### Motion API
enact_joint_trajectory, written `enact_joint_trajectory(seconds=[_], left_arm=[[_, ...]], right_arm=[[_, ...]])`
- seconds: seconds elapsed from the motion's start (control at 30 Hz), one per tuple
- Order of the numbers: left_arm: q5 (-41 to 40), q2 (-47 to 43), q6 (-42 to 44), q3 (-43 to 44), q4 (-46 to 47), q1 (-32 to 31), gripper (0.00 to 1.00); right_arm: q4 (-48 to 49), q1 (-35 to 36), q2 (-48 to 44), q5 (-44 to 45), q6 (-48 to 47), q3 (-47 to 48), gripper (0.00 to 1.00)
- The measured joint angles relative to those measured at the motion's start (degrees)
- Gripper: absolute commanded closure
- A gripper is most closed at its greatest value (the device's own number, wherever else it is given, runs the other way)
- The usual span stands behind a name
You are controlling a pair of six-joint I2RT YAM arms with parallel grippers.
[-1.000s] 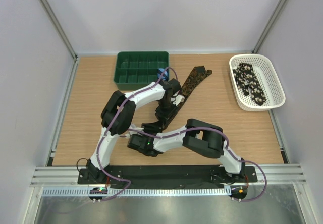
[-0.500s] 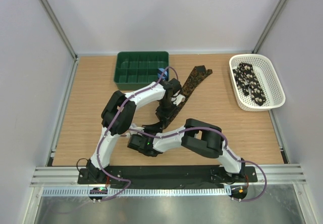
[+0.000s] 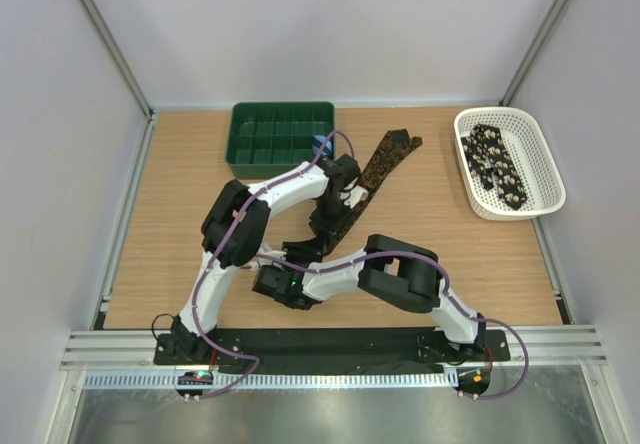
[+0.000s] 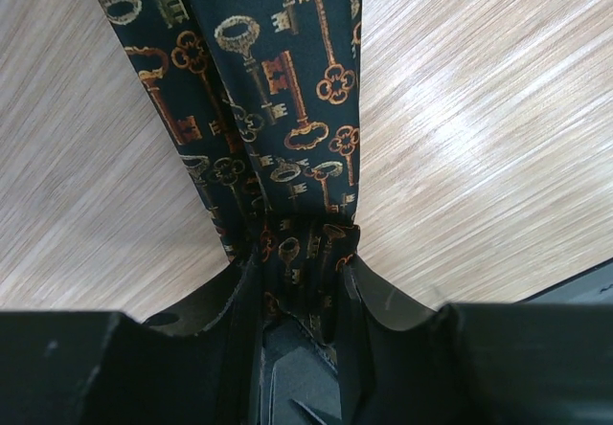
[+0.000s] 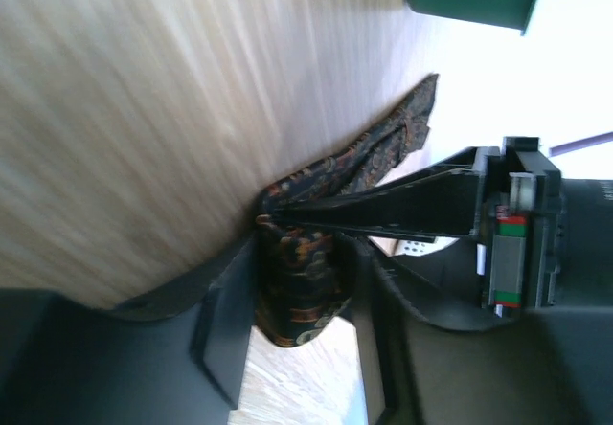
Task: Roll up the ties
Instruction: Roll the tie
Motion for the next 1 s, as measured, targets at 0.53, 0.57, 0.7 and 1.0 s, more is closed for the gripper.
enact_joint_trajectory(seconds=[0.53, 0.57, 0.7, 1.0], left_arm=[[-0.44, 1.53, 0.31, 5.46, -5.70, -0.31, 0.79], [-0.42, 1.75, 0.42, 5.97, -6.10, -0.31, 0.78], [-0.37, 2.58, 1.03, 7.23, -7.10, -0.59, 0.78], [-0.11, 3.43, 1.70, 7.23, -7.17, -0.83, 0.78]], right_arm=[[-1.44, -0.13, 0.76, 4.55, -0.57, 1.05, 0.27], [-1.60, -0.13, 1.01, 5.03, -0.66, 1.18, 0.27], [-2.12, -0.13, 1.75, 6.49, -0.79, 1.36, 0.28], [-3.52, -0.09, 2.60, 6.93, -0.57, 1.84, 0.51]])
